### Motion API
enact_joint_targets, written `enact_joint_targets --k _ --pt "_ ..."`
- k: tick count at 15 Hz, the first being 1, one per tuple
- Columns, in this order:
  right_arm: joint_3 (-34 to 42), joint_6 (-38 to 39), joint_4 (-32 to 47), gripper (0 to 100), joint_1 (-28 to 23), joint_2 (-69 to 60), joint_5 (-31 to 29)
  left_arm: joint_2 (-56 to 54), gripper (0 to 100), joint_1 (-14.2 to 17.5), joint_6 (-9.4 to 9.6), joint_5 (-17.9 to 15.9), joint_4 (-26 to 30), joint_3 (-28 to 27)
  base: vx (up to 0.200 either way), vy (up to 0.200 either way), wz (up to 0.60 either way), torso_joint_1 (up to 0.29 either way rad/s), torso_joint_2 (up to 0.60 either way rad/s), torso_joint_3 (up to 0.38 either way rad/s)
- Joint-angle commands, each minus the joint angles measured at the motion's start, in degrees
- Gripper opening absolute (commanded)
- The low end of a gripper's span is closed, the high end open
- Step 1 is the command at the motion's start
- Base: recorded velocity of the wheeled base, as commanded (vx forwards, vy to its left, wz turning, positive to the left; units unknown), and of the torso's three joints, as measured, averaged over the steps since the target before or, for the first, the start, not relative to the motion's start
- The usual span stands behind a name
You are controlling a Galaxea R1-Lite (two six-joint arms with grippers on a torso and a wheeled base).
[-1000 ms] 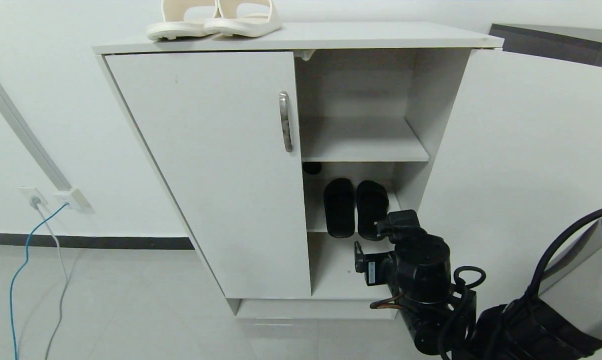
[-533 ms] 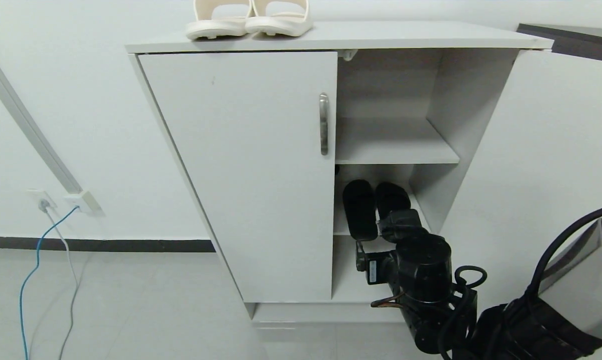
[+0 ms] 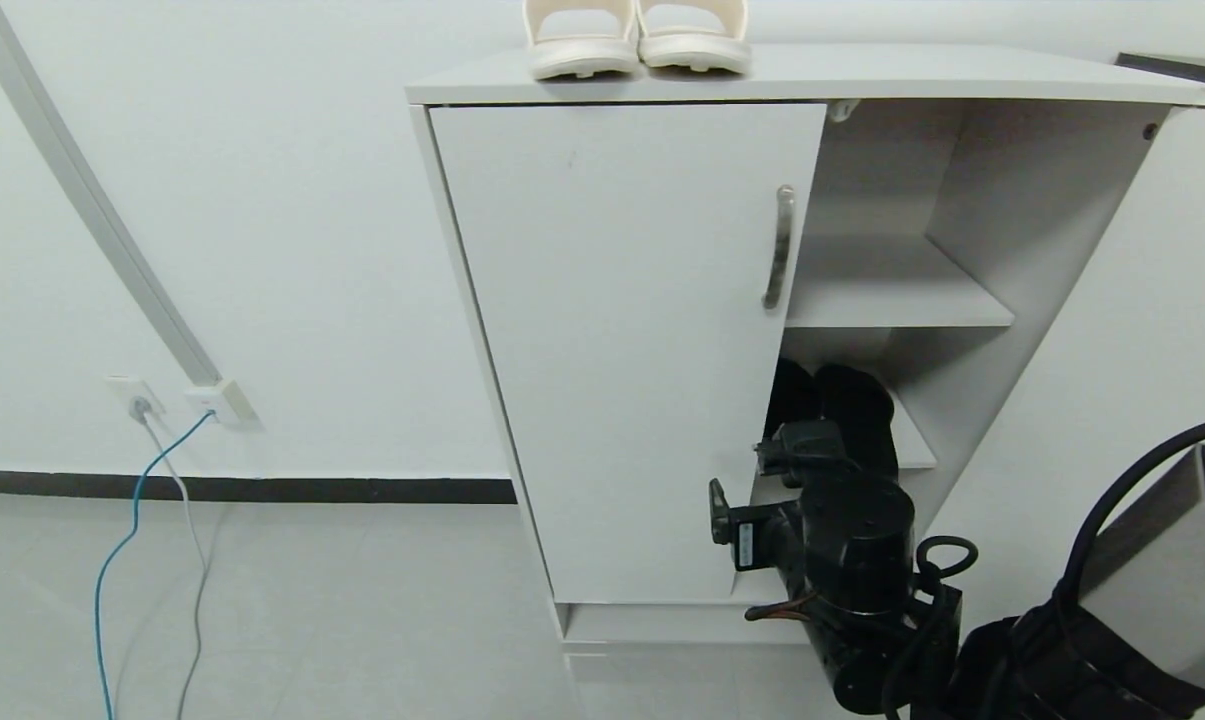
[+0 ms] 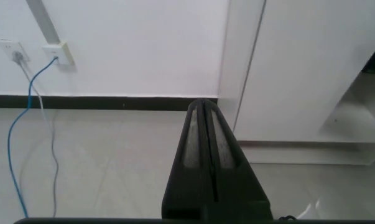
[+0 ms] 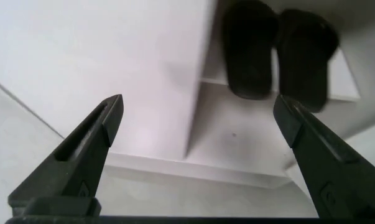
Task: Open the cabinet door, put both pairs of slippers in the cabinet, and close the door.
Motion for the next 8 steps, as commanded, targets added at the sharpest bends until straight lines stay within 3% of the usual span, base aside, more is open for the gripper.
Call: enact_joint_targets --k 1,8 --pt "0.8 -0.5 -0.6 100 -0.1 0.1 0.0 0.1 0 0.0 0.0 0.0 0.0 0.0 0.0 0.0 0.0 0.0 0.0 0.0" --pt "3.1 -3.3 -5.5 100 -0.5 0.0 0.5 0.1 0 0.0 0.0 0.1 0.0 0.0 0.0 0.0 0.0 0.0 0.0 0.0"
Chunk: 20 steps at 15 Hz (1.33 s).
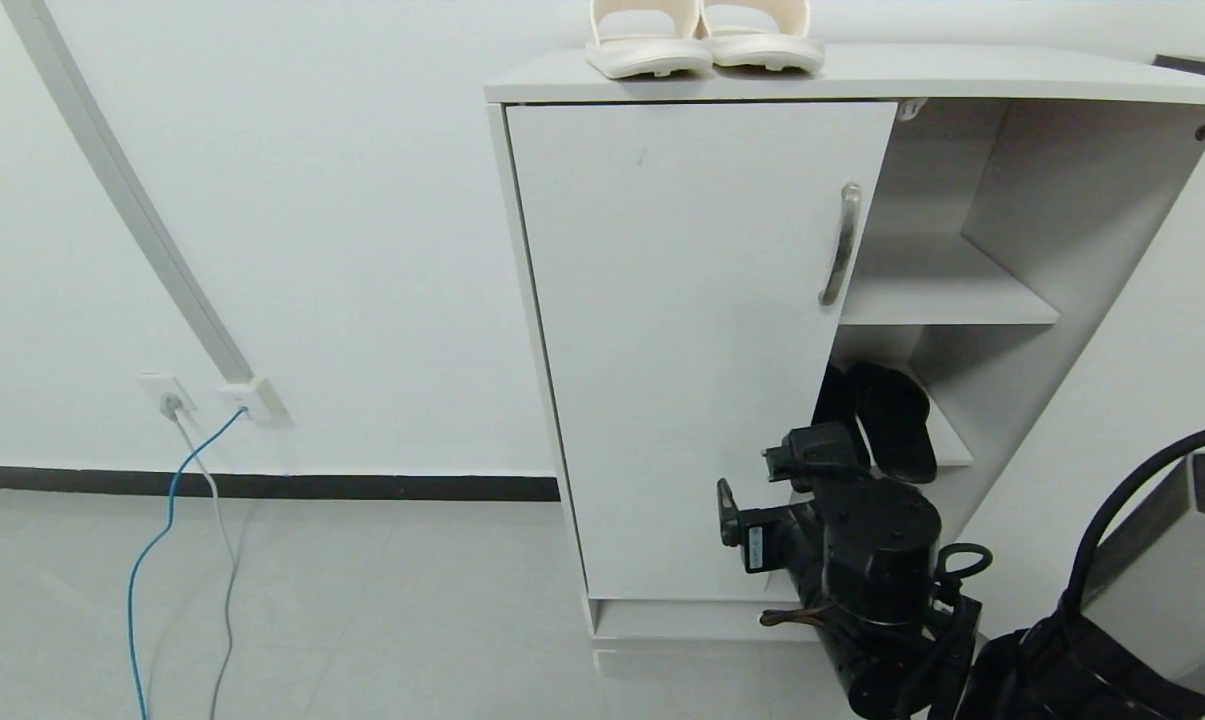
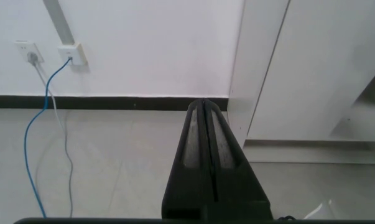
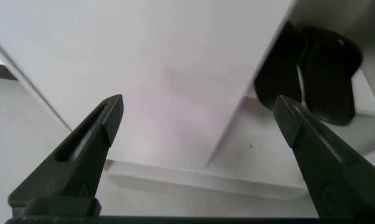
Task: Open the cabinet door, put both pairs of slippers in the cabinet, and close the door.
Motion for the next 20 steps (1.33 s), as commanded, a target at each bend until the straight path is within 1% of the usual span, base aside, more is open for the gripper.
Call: enact_joint_targets --k 1,17,20 --pt "0.2 -0.2 0.0 100 0.0 0.1 0.1 0.1 0 0.0 -0.09 0.0 0.0 0.0 0.0 0.0 0.0 0.0 0.0 0.0" --pt "0.2 -0.8 0.0 100 0.3 0.2 0.1 0.1 0 0.0 0.0 0.0 0.0 0.0 0.0 0.0 0.0 0.0 0.0 0.0" --pt "0.2 -0.8 0.0 100 0.3 0.2 0.1 0.1 0 0.0 0.0 0.0 0.1 0.0 0.0 0.0 0.0 0.002 -0.18 -0.282"
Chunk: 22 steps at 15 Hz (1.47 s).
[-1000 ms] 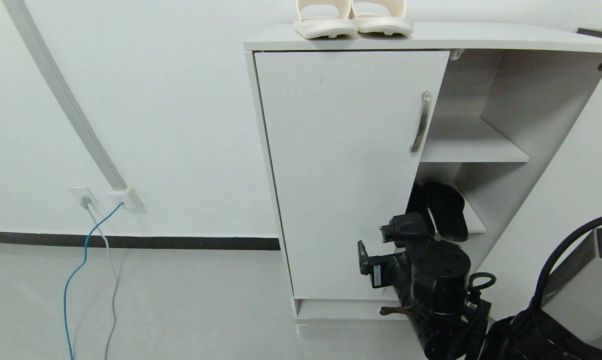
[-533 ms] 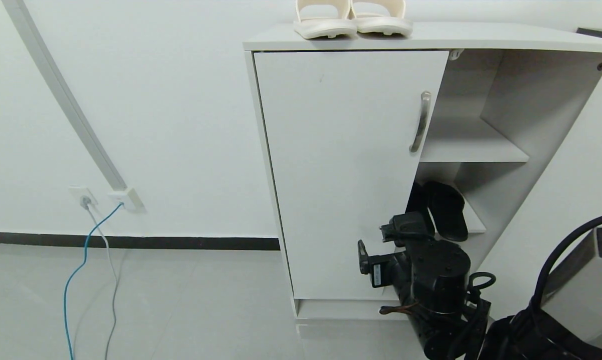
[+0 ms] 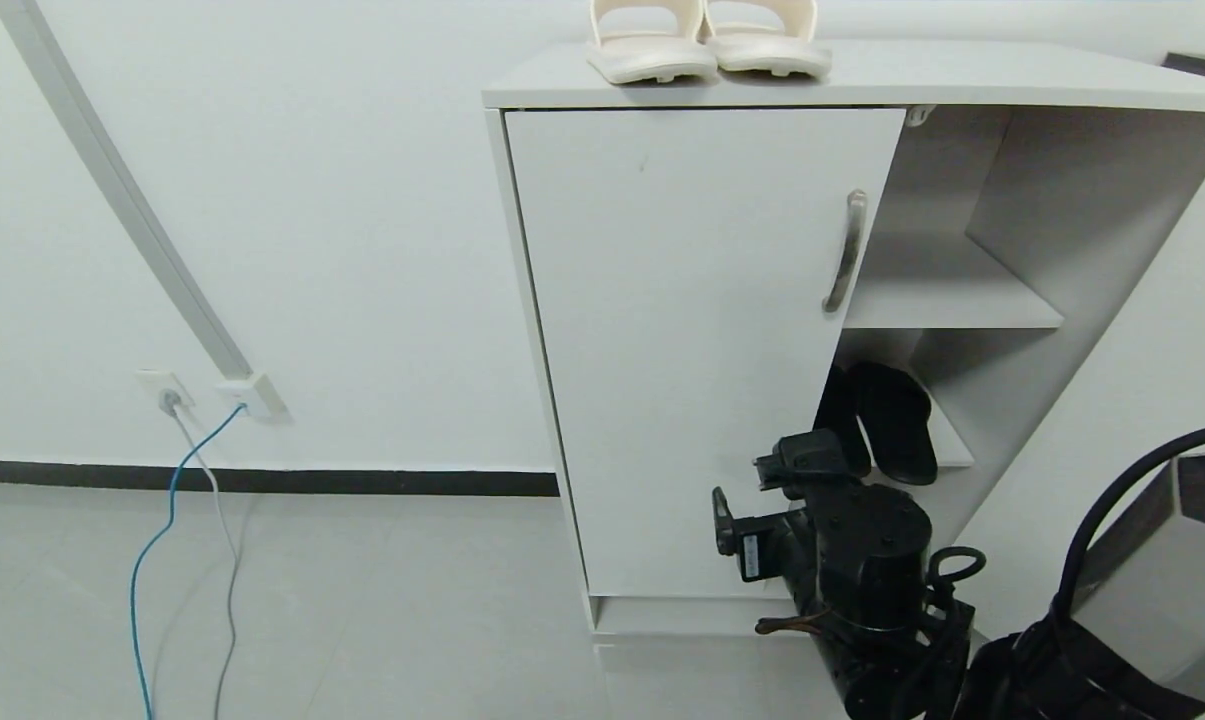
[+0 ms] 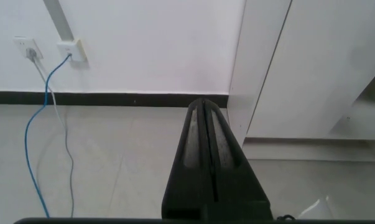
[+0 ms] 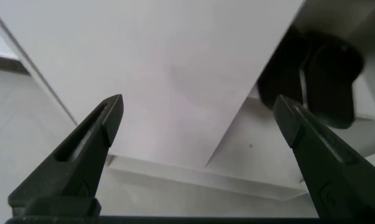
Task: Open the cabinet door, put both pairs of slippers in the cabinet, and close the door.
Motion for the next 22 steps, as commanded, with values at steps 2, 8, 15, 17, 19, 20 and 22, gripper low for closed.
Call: enact_joint_targets --k 2,8,15,17,19,20,22 --pt "0.0 0.0 -0.3 100 0.1 0.2 0.0 0.1 0 0.0 0.0 0.0 -0.1 0.0 0.0 0.0 0.0 0.037 -0.5 -0.371" --pt "0.0 0.0 -0.3 100 0.1 0.2 0.0 0.1 0 0.0 0.0 0.0 -0.1 0.0 0.0 0.0 0.0 0.089 -0.46 -0.358" --pt "0.1 0.0 -0.3 100 0.1 0.2 0.0 0.1 0 0.0 0.0 0.0 0.0 0.0 0.0 0.0 0.0 0.153 -0.48 -0.33" --pt "0.1 0.0 -0.3 100 0.2 0.2 0.0 0.1 0 0.0 0.0 0.0 -0.1 0.0 0.0 0.0 0.0 0.183 -0.5 -0.312" --pt "0.1 0.0 -0.3 100 0.5 0.2 0.0 0.1 0 0.0 -0.09 0.0 0.0 0.0 0.0 0.0 0.0 0.195 -0.52 -0.322" --pt "0.3 0.0 -0.3 100 0.5 0.2 0.0 0.1 0 0.0 0.0 0.2 -0.1 0.0 0.0 0.0 0.0 0.203 -0.52 -0.32" --pt "0.3 0.0 -0.3 100 0.5 0.2 0.0 0.1 0 0.0 0.0 0.1 -0.1 0.0 0.0 0.0 0.0 0.215 -0.52 -0.32"
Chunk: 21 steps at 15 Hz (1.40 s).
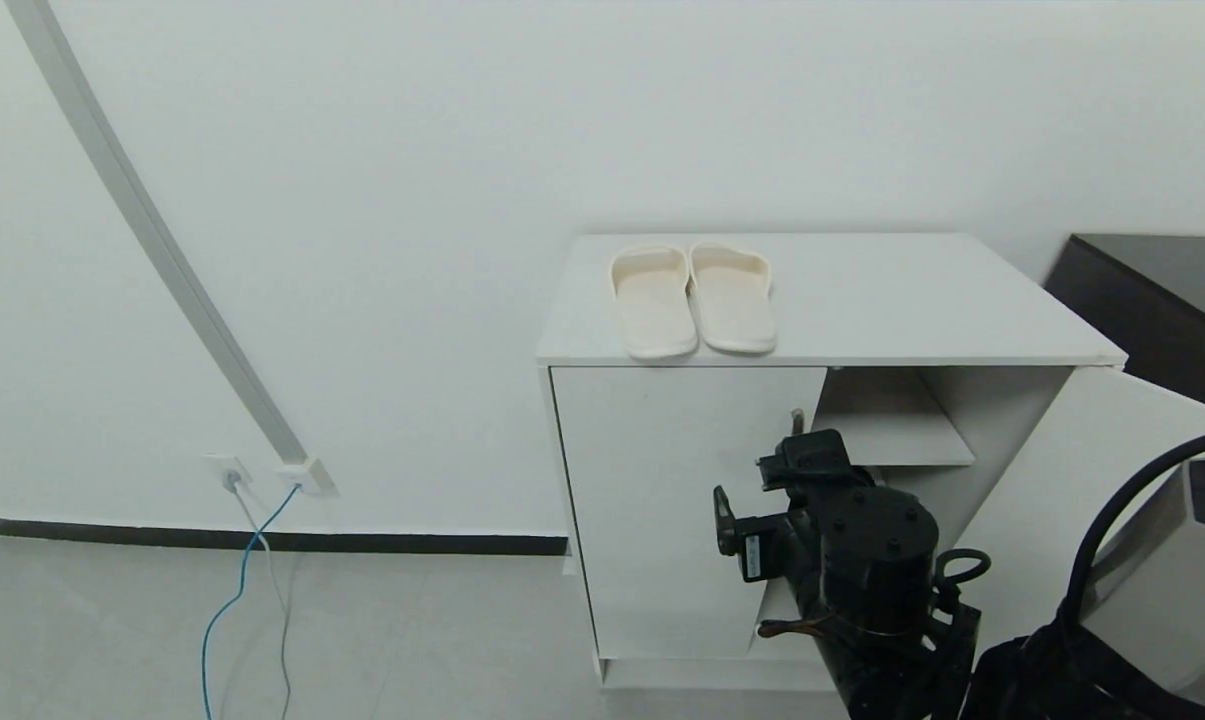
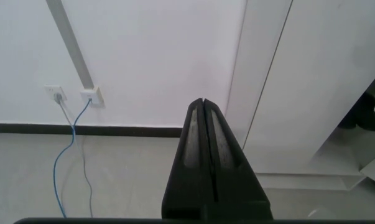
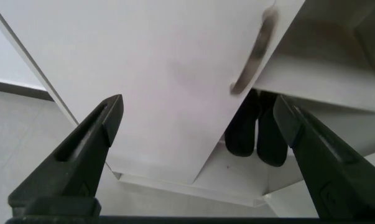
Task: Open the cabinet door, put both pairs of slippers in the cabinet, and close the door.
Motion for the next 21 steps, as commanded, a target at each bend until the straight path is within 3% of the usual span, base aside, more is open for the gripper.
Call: enact_joint_targets --k 1,7,10,13,16,21 --pt "0.1 0.0 0.0 100 0.0 0.1 0.0 0.0 0 0.0 -0.04 0.0 0.0 0.0 0.0 0.0 0.0 0.222 -0.54 -0.325" --pt "0.3 0.0 -0.3 100 0.2 -0.2 0.0 0.0 0 0.0 0.04 0.0 0.0 0.0 0.0 0.0 0.0 0.248 -0.58 -0.332" --pt "1.8 -0.8 -1.6 100 0.4 -0.1 3.4 0.0 0 0.0 0.04 0.0 0.0 0.0 0.0 0.0 0.0 0.227 -0.51 -0.281" --pt "-3.9 -0.6 -1.0 100 0.2 -0.2 5.6 0.0 0 0.0 0.22 0.0 0.0 0.0 0.0 0.0 0.0 0.177 -0.4 -0.219" --pt "-18.3 3.2 16.4 100 -1.4 -1.9 5.7 0.0 0 0.0 0.13 0.0 0.0 0.0 0.0 0.0 0.0 0.145 -0.32 -0.173" --pt "-31.2 10.5 37.8 100 -1.3 -3.3 6.3 0.0 0 0.0 0.13 0.0 0.0 0.0 0.0 0.0 0.0 0.0 0.0 0.0"
